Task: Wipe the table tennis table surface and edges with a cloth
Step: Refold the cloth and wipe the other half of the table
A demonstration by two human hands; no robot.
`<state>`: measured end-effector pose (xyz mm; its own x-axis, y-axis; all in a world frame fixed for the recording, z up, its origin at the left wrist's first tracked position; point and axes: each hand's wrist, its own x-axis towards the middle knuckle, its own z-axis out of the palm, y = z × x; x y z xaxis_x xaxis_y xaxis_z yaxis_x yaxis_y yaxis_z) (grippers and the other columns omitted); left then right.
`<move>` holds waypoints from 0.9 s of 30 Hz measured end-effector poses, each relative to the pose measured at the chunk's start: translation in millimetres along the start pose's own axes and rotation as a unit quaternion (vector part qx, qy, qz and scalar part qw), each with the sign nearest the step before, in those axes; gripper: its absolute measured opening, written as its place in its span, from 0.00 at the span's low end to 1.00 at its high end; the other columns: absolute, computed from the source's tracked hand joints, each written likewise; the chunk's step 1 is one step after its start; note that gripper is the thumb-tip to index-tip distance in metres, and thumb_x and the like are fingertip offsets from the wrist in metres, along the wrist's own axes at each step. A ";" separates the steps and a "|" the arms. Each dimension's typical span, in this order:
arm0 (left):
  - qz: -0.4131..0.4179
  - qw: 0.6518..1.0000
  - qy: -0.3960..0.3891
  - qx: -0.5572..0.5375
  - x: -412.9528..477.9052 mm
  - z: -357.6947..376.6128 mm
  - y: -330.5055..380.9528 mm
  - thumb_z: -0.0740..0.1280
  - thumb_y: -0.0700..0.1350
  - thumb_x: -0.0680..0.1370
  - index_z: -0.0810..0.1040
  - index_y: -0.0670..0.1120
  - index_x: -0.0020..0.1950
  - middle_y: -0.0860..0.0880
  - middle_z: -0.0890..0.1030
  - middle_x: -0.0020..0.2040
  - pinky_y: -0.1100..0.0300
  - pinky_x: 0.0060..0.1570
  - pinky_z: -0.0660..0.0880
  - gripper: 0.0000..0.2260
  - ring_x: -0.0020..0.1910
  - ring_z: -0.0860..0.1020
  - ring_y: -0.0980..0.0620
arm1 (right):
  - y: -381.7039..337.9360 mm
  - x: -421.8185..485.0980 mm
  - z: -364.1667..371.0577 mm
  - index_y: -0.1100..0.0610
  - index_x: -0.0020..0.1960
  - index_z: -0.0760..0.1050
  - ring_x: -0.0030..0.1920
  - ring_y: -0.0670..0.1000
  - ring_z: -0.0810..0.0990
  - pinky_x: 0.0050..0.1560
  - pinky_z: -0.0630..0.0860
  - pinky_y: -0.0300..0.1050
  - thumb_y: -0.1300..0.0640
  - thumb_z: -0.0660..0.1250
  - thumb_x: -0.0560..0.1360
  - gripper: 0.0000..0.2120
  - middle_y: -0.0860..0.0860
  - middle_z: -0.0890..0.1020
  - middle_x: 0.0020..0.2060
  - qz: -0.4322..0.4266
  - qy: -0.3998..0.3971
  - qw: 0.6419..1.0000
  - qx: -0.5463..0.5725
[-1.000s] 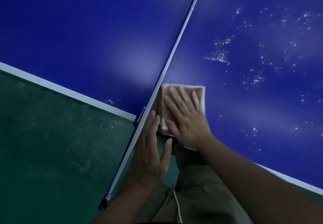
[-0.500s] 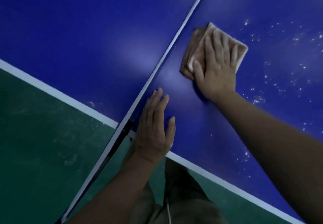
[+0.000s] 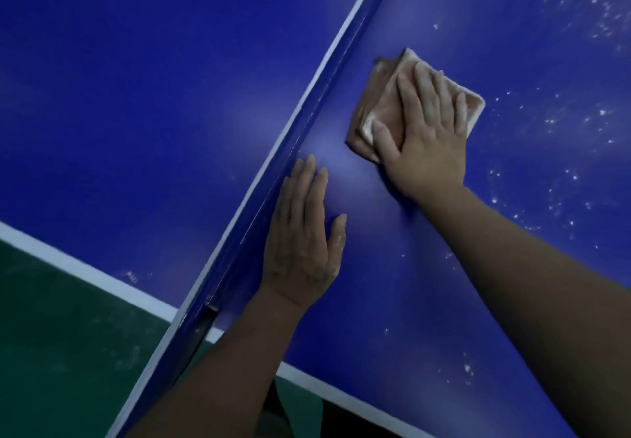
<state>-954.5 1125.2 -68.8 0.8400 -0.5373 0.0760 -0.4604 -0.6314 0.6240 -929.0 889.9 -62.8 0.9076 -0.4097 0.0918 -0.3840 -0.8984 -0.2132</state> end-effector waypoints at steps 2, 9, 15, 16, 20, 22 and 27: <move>0.020 0.999 -0.004 0.027 19.8 6.7 2.5 0.62 0.48 0.89 0.60 0.33 0.85 0.36 0.59 0.87 0.38 0.84 0.61 0.29 0.88 0.55 0.39 | -1.6 -0.1 0.3 0.54 0.87 0.58 0.87 0.56 0.50 0.84 0.46 0.66 0.38 0.57 0.85 0.36 0.52 0.56 0.87 0.009 -0.008 1.000 0.000; 0.051 0.986 -0.039 0.152 34.5 19.5 1.3 0.53 0.60 0.90 0.50 0.35 0.88 0.38 0.51 0.89 0.40 0.86 0.56 0.36 0.89 0.51 0.41 | -4.2 12.7 1.9 0.52 0.86 0.61 0.87 0.55 0.52 0.84 0.48 0.66 0.37 0.58 0.84 0.34 0.51 0.58 0.86 -0.113 -0.040 0.993 0.006; 0.050 0.980 -0.060 0.185 35.8 18.3 5.0 0.55 0.58 0.90 0.53 0.37 0.88 0.39 0.51 0.89 0.37 0.85 0.56 0.34 0.89 0.50 0.40 | 52.3 36.6 -14.3 0.51 0.88 0.56 0.88 0.53 0.47 0.85 0.44 0.64 0.37 0.54 0.85 0.35 0.50 0.53 0.88 0.057 -0.030 0.998 -0.011; 0.045 0.982 -0.056 0.175 38.4 18.6 6.8 0.55 0.57 0.90 0.53 0.37 0.88 0.39 0.51 0.89 0.37 0.86 0.56 0.34 0.89 0.50 0.40 | 54.9 34.5 -16.0 0.52 0.88 0.55 0.88 0.54 0.45 0.85 0.43 0.65 0.37 0.53 0.85 0.36 0.51 0.52 0.88 0.068 -0.035 0.997 -0.016; 0.047 0.989 -0.026 0.136 64.7 22.1 16.6 0.56 0.56 0.91 0.53 0.36 0.88 0.39 0.52 0.89 0.36 0.86 0.55 0.33 0.89 0.51 0.39 | 37.4 48.8 -10.1 0.51 0.88 0.55 0.88 0.56 0.46 0.84 0.43 0.66 0.37 0.55 0.84 0.36 0.51 0.53 0.88 -0.018 -0.045 0.998 -0.030; 0.058 0.988 -0.021 0.140 85.8 27.0 21.9 0.56 0.56 0.91 0.54 0.35 0.88 0.38 0.53 0.89 0.37 0.86 0.54 0.33 0.89 0.51 0.39 | 27.7 75.8 -4.9 0.50 0.87 0.57 0.88 0.56 0.48 0.85 0.44 0.65 0.35 0.55 0.84 0.36 0.50 0.55 0.87 -0.061 -0.046 0.997 -0.024; 0.077 0.981 -0.033 0.177 144.8 47.6 32.5 0.54 0.57 0.91 0.55 0.34 0.87 0.36 0.55 0.88 0.39 0.86 0.54 0.33 0.89 0.52 0.37 | 66.9 119.8 -7.3 0.49 0.87 0.56 0.88 0.54 0.48 0.85 0.42 0.62 0.34 0.53 0.83 0.36 0.48 0.55 0.87 0.020 -0.034 0.999 -0.020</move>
<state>-861.5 1000.3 -74.5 0.7383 -0.6685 0.0902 -0.6604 -0.6890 0.2985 -847.2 779.5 -58.9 0.9003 -0.4350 0.0165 -0.4255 -0.8875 -0.1771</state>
